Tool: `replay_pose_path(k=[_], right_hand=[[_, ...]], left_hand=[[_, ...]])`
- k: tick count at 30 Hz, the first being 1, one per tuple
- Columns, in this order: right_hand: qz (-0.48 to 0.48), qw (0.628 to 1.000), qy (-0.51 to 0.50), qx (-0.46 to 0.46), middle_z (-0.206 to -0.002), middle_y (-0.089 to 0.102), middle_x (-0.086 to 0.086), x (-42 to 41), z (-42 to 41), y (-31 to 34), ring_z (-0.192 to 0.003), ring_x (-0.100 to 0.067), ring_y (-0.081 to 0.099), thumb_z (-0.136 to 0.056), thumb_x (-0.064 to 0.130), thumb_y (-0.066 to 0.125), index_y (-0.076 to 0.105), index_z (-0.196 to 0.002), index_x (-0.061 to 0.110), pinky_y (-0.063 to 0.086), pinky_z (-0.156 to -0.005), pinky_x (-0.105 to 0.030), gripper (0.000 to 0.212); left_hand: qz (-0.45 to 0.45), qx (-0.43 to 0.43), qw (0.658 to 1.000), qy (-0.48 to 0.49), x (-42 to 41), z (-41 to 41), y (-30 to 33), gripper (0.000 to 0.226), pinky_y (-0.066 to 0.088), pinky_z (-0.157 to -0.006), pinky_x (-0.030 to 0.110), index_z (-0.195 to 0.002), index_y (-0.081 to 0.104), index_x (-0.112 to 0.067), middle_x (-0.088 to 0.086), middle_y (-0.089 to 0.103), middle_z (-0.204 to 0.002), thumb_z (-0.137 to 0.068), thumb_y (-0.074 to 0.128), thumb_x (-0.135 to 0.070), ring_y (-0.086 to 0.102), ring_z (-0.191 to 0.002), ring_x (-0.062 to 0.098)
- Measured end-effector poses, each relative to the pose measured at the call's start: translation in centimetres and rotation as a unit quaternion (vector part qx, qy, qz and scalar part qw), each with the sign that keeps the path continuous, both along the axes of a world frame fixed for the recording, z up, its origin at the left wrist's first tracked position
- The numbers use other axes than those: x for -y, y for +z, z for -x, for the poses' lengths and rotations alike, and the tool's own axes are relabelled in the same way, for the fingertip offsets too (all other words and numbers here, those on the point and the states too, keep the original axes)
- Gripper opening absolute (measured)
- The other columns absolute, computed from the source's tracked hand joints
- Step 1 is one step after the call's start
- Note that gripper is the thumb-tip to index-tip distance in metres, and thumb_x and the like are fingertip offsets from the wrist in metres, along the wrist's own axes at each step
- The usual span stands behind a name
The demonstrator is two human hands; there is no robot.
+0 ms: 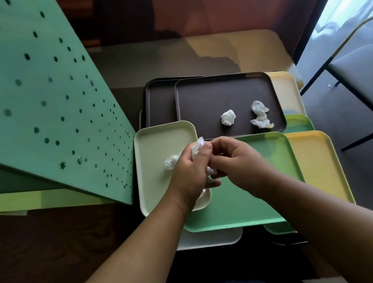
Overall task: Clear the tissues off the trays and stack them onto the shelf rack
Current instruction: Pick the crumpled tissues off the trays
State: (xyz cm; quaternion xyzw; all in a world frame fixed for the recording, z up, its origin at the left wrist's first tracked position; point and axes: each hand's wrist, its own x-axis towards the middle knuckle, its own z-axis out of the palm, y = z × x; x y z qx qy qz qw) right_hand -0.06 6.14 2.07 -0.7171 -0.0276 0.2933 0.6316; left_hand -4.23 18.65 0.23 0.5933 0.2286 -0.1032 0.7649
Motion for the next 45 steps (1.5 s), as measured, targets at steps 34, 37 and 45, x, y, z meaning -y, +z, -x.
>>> replay_pose_path(k=[34,37,45], right_hand=[[0.41,0.824,0.3,0.249,-0.14,0.048,0.001,-6.6,-2.8,-5.2,-0.112,-0.027,0.063,-0.096,0.026,0.057,0.051,-0.143,0.033,0.053,-0.081,-0.035,0.048],[0.405,0.825,0.273,0.284,-0.114,0.056,-0.004,-6.3,-3.0,-6.0,-0.096,-0.03,0.063,-0.098,0.022,0.055,0.065,-0.113,0.021,0.052,-0.072,-0.036,0.018],[0.142,0.966,0.071,0.206,-0.106,0.065,0.0,-3.9,-4.6,-3.2,-0.085,-0.013,0.062,-0.087,-0.005,0.059,0.07,-0.117,0.013,0.054,-0.085,-0.029,0.036]], left_hand=[[-0.21,-0.063,0.964,0.149,-6.3,-0.8,-1.1,0.031,0.052,-0.061,0.028,-0.117,0.063,-0.022,-0.003,0.065,-0.09,-0.088,0.067,-0.009,0.061,-0.072,0.012],[-0.215,-0.044,0.968,0.125,-6.5,-1.2,-1.1,0.043,0.055,-0.074,0.025,-0.123,0.056,-0.03,-0.009,0.062,-0.099,-0.087,0.074,-0.015,0.062,-0.083,0.008],[-0.054,-0.107,0.993,-0.014,-5.4,-3.2,-1.6,0.026,0.033,-0.047,0.022,-0.098,0.065,-0.018,0.001,0.06,-0.072,-0.093,0.068,-0.043,0.045,-0.056,0.013]])
